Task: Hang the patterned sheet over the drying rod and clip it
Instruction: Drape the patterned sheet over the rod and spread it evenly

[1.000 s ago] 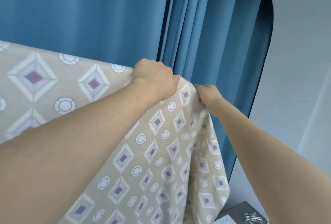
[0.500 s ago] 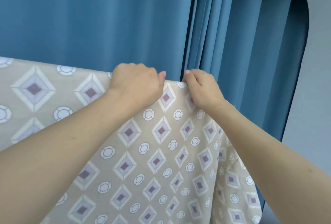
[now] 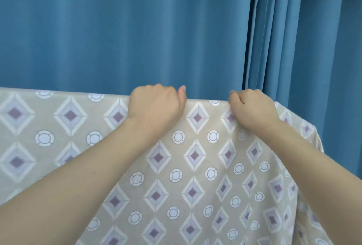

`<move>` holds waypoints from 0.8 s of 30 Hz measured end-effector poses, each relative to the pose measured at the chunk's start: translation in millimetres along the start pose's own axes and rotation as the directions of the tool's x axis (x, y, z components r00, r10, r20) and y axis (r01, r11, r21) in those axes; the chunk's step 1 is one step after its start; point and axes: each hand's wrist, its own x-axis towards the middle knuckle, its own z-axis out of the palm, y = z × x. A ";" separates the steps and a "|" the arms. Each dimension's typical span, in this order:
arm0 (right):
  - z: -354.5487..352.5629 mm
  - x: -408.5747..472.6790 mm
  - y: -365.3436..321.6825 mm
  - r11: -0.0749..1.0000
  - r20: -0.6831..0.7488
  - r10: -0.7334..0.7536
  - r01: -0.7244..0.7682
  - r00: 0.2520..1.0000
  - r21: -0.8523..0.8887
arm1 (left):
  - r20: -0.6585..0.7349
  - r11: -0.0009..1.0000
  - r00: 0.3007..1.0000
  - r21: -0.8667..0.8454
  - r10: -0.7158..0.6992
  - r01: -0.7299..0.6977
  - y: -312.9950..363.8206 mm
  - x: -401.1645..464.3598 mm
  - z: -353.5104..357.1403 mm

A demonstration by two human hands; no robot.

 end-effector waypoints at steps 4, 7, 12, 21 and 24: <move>13.7 -14.6 -50.9 0.954 -0.191 -0.269 0.288 0.944 0.078 | 0.209 0.985 0.978 -0.168 -0.010 0.046 0.1 21.2 -10.3; 25.2 -17.7 -69.4 0.945 -0.269 -0.303 0.325 0.914 0.040 | 0.206 0.985 0.978 -0.163 -0.023 0.057 -4.5 17.2 -15.0; 16.5 -4.8 -73.6 0.992 -0.033 -0.124 0.122 0.992 -0.038 | -0.205 0.998 0.977 0.013 -0.054 0.058 -76.5 -28.8 -6.7; 5.5 1.9 -125.2 0.994 0.217 -0.074 0.053 0.973 0.100 | 0.181 0.989 0.973 -0.019 -0.140 0.146 -126.5 -9.4 -14.8; 16.7 -16.7 -179.9 0.961 0.051 -0.210 0.196 0.976 0.195 | 0.377 0.985 0.925 -0.132 -0.054 0.111 -131.0 6.7 -19.1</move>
